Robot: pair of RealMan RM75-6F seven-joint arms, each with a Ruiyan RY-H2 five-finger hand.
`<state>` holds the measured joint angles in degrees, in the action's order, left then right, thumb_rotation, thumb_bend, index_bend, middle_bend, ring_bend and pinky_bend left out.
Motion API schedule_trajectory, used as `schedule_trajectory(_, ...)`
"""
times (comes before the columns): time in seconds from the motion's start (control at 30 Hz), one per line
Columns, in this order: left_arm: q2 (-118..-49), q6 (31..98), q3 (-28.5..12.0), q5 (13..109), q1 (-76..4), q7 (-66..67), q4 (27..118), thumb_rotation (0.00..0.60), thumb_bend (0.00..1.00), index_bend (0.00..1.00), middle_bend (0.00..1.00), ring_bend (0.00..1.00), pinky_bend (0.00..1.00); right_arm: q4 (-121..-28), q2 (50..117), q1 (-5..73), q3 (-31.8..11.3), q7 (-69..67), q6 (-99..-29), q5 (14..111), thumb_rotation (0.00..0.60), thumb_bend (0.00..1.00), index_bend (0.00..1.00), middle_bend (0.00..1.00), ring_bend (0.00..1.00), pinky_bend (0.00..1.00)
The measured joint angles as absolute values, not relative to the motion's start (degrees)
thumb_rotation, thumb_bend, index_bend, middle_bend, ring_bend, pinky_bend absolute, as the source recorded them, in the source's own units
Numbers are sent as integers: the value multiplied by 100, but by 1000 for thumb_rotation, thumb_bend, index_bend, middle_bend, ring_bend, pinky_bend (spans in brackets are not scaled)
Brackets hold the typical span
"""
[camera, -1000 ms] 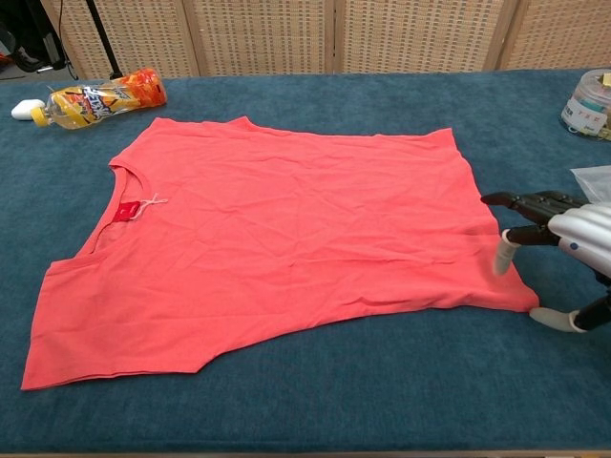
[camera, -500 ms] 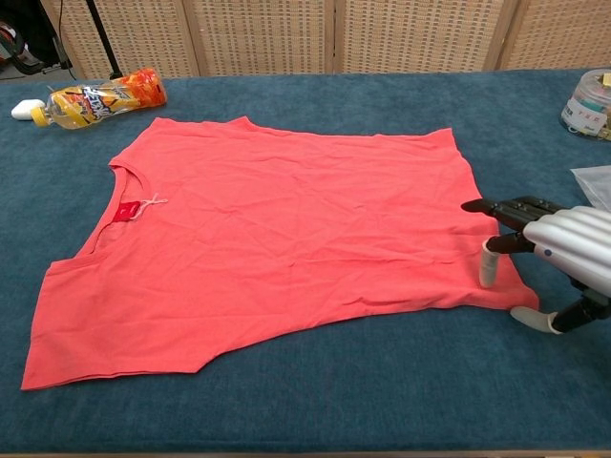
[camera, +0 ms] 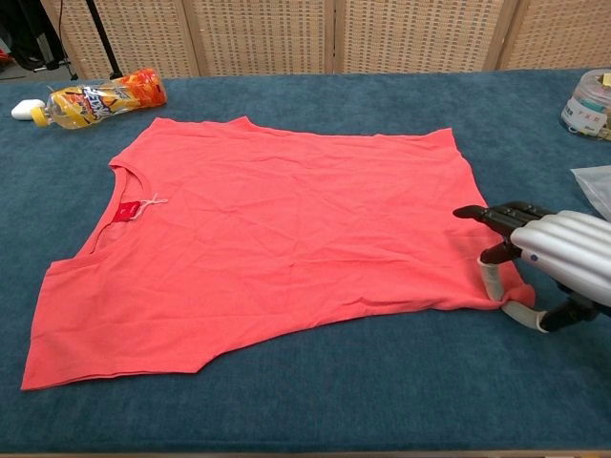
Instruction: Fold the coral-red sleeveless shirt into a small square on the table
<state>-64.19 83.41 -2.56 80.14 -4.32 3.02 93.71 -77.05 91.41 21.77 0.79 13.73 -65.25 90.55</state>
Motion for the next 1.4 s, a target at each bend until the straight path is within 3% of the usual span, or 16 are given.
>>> schedule_trajectory(0.33, -6671, 8380, -37, 8783, -524, 195, 8942, 600, 4, 19, 0, 0, 0, -7554, 9234, 2213, 76, 1229, -6660, 9129, 600, 569, 596, 0, 0, 0)
schedule_trajectory(0.5, -7005, 8415, 231, 9627, -667, -92, 8208, 600, 66, 217, 0, 0, 0, -7554, 9233, 2222, 87, 1185, -6694, 9146, 600, 580, 596, 0, 0, 0)
schedule_trajectory(0.6, -7306, 8420, 400, 10107, -791, -288, 7625, 600, 81, 274, 0, 0, 0, -7555, 9231, 2226, 98, 1187, -6713, 9161, 600, 609, 596, 0, 0, 0)
schedule_trajectory(0.93, -8587, 8308, 867, 10674, -1092, -1042, 6086, 600, 99, 284, 0, 0, 0, -7519, 9266, 2239, 129, 1227, -6719, 9150, 600, 632, 596, 0, 0, 0)
schedule_trajectory(1.4, -8847, 8110, 926, 10712, -1379, -818, 6278, 600, 191, 285, 0, 0, 0, -7575, 9229, 2249, 125, 1239, -6756, 9123, 600, 669, 596, 0, 0, 0)
